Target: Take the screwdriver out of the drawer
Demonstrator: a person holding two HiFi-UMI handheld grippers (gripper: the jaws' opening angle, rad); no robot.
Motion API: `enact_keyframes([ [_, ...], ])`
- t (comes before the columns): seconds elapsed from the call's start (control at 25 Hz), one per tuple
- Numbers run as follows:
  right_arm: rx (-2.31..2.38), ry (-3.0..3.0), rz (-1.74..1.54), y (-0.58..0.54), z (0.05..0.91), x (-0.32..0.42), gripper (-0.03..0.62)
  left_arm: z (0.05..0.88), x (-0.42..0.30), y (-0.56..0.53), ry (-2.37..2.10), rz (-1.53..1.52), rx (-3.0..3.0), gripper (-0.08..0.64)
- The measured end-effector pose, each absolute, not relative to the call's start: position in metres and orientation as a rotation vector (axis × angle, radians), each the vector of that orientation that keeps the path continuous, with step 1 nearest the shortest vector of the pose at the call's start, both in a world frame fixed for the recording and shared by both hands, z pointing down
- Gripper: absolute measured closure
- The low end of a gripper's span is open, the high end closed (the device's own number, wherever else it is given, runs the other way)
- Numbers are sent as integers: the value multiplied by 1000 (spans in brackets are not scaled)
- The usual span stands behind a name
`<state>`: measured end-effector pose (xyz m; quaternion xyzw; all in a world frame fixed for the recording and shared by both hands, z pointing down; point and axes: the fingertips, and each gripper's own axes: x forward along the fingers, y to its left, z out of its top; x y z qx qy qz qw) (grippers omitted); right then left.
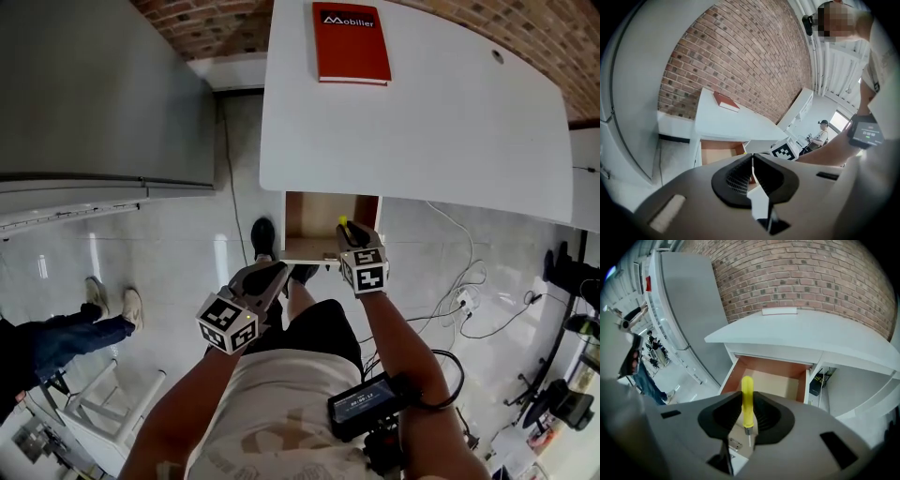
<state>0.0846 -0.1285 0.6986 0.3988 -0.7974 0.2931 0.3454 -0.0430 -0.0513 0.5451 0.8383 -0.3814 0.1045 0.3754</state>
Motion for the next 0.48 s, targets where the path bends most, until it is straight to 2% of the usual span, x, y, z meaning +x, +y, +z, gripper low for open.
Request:
enact_keyframes([
  [0.48, 1056, -2174, 785, -121, 653, 81, 526, 524, -50, -65, -981, 300, 2208, 545],
])
